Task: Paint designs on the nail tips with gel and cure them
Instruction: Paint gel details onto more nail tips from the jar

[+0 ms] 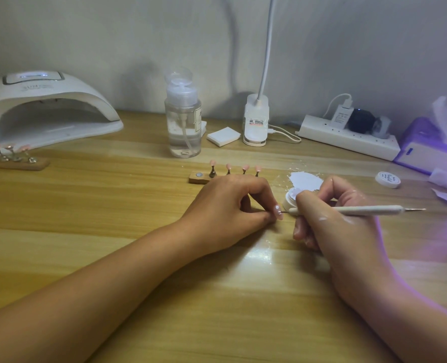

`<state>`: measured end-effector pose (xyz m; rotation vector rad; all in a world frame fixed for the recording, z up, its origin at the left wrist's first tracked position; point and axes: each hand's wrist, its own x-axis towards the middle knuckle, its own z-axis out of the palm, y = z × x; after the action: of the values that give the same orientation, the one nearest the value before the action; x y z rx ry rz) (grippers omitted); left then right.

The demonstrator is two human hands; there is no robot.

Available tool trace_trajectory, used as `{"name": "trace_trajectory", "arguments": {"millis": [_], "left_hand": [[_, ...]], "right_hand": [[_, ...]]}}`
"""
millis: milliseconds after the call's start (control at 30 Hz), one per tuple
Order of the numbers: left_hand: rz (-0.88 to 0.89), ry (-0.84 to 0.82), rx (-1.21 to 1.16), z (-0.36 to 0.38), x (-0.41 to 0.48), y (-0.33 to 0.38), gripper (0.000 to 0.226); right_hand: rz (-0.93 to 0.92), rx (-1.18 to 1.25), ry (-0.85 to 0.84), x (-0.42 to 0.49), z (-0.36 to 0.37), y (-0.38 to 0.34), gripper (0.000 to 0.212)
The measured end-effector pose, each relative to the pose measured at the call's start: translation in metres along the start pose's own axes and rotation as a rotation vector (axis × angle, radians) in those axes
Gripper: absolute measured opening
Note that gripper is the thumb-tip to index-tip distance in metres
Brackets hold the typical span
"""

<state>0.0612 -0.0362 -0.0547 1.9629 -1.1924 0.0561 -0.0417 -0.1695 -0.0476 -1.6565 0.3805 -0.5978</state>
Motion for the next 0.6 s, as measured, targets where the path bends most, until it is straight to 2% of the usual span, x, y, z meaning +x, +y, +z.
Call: {"name": "trace_trajectory", "arguments": {"millis": [233,333,433,600], "left_hand": [[-0.009,-0.003,-0.001,0.0002,0.0,0.0,0.01],[-0.009,-0.005,-0.005,0.0001,-0.0003,-0.0002,0.009],[-0.006,-0.005,-0.003,0.0,-0.0002,0.0002,0.009],[-0.015,0.006,-0.006,0.0007,-0.0005,-0.0002,0.011]], "right_hand": [[-0.005,0.011,0.013,-0.0014,-0.0007,-0.0008,0.02],[-0.021,0.048,0.035,-0.0007,-0.0018,-0.0008,0.032],[-0.023,0.051,0.028,-0.0008,-0.0015,-0.0012,0.036],[-0.008,0.078,0.0,-0.0014,0.0004,-0.0038,0.023]]}}
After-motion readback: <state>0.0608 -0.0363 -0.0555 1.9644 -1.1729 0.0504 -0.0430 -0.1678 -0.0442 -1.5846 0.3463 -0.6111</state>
